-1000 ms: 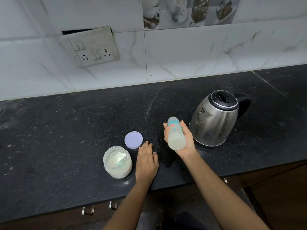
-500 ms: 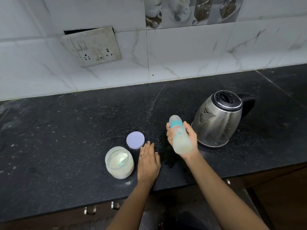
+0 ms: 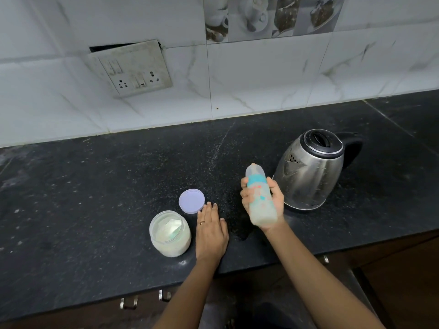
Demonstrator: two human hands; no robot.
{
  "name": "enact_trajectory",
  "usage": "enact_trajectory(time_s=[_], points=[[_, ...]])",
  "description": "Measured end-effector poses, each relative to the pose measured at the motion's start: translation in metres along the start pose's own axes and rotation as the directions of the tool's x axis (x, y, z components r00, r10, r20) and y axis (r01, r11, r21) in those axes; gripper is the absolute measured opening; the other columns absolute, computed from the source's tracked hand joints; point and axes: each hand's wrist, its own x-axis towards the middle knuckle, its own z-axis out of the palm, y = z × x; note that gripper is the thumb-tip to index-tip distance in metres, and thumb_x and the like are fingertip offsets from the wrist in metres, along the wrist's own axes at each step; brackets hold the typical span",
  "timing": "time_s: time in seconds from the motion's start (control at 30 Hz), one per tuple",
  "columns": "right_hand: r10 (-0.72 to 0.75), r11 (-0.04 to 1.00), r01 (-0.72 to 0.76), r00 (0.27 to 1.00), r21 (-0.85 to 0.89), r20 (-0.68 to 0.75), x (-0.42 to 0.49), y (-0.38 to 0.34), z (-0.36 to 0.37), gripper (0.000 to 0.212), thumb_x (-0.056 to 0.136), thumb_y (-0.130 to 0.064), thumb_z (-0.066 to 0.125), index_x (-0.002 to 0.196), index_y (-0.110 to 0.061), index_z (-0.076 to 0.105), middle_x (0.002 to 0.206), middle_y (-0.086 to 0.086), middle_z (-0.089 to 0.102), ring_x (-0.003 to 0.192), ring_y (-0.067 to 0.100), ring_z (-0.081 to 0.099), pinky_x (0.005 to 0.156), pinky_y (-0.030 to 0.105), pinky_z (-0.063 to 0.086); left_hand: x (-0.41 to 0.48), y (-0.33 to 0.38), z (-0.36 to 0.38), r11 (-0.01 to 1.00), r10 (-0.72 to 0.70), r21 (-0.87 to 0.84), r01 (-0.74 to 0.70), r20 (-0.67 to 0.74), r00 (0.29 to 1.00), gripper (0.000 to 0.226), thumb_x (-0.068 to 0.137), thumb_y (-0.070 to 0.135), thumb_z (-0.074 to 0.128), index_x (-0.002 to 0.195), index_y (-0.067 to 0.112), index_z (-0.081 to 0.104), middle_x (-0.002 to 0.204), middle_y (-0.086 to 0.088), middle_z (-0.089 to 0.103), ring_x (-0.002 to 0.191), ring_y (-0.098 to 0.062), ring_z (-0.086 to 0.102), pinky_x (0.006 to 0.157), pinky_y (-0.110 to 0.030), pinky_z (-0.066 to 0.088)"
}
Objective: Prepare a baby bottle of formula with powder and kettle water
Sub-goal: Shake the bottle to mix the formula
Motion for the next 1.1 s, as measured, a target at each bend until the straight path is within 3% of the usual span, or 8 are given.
enact_trajectory(time_s=[0.1,0.23,0.37,0.53,0.67,0.83,0.97,1.1], points=[[0.025,0.967,-0.032,0.999,0.253,0.030,0.002,-0.004,-0.002,0.057,0.077,-0.020,0.070,0.126,-0.004,0.045,0.103,0.018,0.060,0.073,0.030,0.066,0.062,0.041,0.057,0.000,0.000,0.000,1.000,-0.008,0.022,0.008,0.008,1.000,0.061,0.091,0.032,0.021,0.136,0.000,0.047,0.144,-0.019,0.045,0.137,-0.029,0.037,0.117,-0.038,0.019],[0.069,0.994,-0.062,0.995,-0.088,0.072,-0.003,-0.003,0.005,0.050,0.078,-0.021,0.069,0.120,0.000,0.050,0.101,0.019,0.058,0.067,0.025,0.059,0.057,0.033,0.053,0.000,0.001,-0.001,0.999,-0.003,0.035,0.003,-0.013,1.000,0.059,0.090,0.028,0.023,0.133,-0.001,0.050,0.140,-0.020,0.049,0.134,-0.029,0.042,0.115,-0.039,0.022],[0.061,0.993,-0.066,0.997,0.100,0.053,-0.001,-0.004,0.007,0.068,0.066,-0.011,0.080,0.124,0.002,0.047,0.103,0.018,0.060,0.073,0.030,0.065,0.063,0.043,0.057,0.000,0.002,-0.001,0.999,-0.005,0.051,0.005,-0.015,1.000,0.059,0.090,0.028,0.023,0.133,-0.002,0.051,0.139,-0.020,0.050,0.134,-0.030,0.042,0.115,-0.040,0.023],[0.055,0.992,-0.040,0.991,-0.120,0.125,-0.007,0.001,0.009,0.053,0.078,-0.021,0.070,0.121,-0.004,0.043,0.101,0.018,0.059,0.067,0.025,0.059,0.058,0.033,0.053,0.000,0.001,0.000,0.998,-0.006,0.061,0.007,-0.010,1.000,0.059,0.091,0.029,0.023,0.133,-0.002,0.050,0.139,-0.020,0.050,0.134,-0.029,0.042,0.115,-0.041,0.023],[0.064,0.979,-0.084,0.992,0.186,0.107,-0.001,-0.005,0.006,0.064,0.073,-0.014,0.076,0.126,-0.001,0.043,0.104,0.021,0.059,0.074,0.030,0.064,0.064,0.043,0.057,0.000,0.001,0.000,0.998,-0.007,0.060,0.008,-0.012,1.000,0.058,0.091,0.029,0.025,0.132,-0.002,0.051,0.138,-0.021,0.050,0.133,-0.030,0.043,0.114,-0.041,0.022],[0.078,0.977,-0.048,0.988,-0.209,0.136,-0.009,-0.004,0.011,0.055,0.079,-0.024,0.070,0.127,-0.004,0.052,0.099,0.018,0.059,0.066,0.024,0.058,0.056,0.032,0.053,0.000,0.001,0.001,0.998,0.005,0.058,-0.003,-0.031,0.999,0.056,0.091,0.027,0.026,0.130,-0.003,0.053,0.136,-0.021,0.052,0.131,-0.030,0.045,0.114,-0.041,0.026],[0.089,0.995,-0.076,0.977,-0.071,0.192,-0.005,-0.006,0.009,0.062,0.074,-0.020,0.076,0.125,-0.004,0.045,0.100,0.018,0.059,0.068,0.024,0.060,0.058,0.035,0.054,0.000,0.001,0.001,0.999,-0.003,0.049,0.005,-0.027,1.000,0.057,0.091,0.028,0.025,0.132,-0.003,0.051,0.138,-0.021,0.051,0.133,-0.030,0.043,0.115,-0.041,0.024],[0.098,0.971,-0.031,0.956,-0.238,0.275,-0.010,-0.002,0.015,0.054,0.085,-0.026,0.063,0.133,-0.012,0.042,0.105,0.018,0.056,0.070,0.024,0.059,0.060,0.032,0.053,0.000,0.001,0.001,0.999,0.006,0.043,-0.004,-0.042,0.999,0.056,0.091,0.027,0.027,0.130,-0.003,0.053,0.135,-0.022,0.053,0.131,-0.031,0.046,0.113,-0.042,0.024]])
